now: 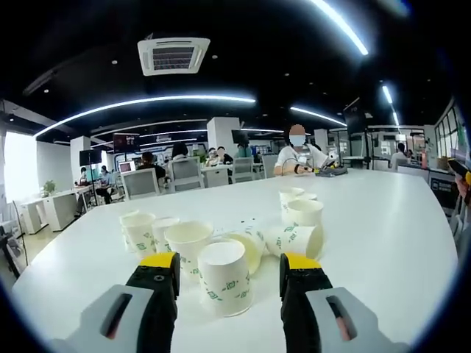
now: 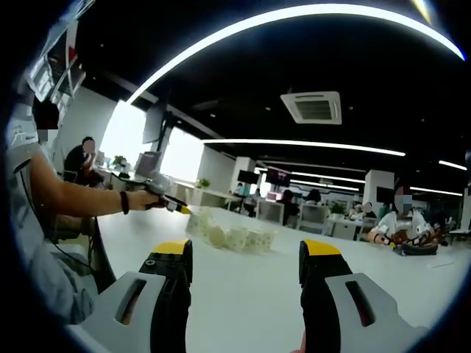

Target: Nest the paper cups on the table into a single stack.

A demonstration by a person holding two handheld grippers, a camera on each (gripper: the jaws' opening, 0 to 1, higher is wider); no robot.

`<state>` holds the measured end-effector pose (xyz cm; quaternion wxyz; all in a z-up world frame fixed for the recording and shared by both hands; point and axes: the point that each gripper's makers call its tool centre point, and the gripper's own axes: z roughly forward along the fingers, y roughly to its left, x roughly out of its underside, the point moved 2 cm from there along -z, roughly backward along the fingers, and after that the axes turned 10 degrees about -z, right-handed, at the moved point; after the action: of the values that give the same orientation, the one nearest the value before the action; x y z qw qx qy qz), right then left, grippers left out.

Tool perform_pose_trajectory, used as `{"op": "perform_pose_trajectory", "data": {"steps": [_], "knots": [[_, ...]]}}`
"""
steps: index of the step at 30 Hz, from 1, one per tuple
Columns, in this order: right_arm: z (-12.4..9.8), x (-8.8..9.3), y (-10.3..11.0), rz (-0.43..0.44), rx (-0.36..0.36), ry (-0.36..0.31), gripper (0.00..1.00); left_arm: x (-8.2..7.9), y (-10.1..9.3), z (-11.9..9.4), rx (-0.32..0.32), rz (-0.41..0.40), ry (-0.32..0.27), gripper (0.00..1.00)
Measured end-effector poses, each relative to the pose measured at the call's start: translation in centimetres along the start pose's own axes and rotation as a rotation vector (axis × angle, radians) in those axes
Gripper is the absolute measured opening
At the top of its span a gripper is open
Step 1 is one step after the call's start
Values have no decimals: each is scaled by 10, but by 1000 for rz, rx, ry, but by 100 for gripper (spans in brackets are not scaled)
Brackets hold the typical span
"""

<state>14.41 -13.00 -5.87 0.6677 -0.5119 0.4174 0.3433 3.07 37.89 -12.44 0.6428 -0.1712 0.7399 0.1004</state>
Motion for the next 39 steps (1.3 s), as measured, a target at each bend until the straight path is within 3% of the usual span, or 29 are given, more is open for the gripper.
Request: {"op": "perform_pose_trajectory", "data": {"steps": [2, 11, 19, 34, 39], "knots": [[0, 0, 0, -1, 0, 0, 61, -1, 9, 6, 0, -4, 3, 58], [0, 1, 0, -1, 0, 5, 61, 0, 15, 13, -3, -5, 9, 58], [1, 1, 0, 1, -1, 6, 61, 1, 7, 11, -2, -1, 11, 58], [0, 2, -1, 1, 2, 7, 61, 2, 18, 20, -7, -2, 21, 58], [2, 2, 0, 2, -3, 9, 61, 4, 14, 22, -2, -7, 27, 58]]}}
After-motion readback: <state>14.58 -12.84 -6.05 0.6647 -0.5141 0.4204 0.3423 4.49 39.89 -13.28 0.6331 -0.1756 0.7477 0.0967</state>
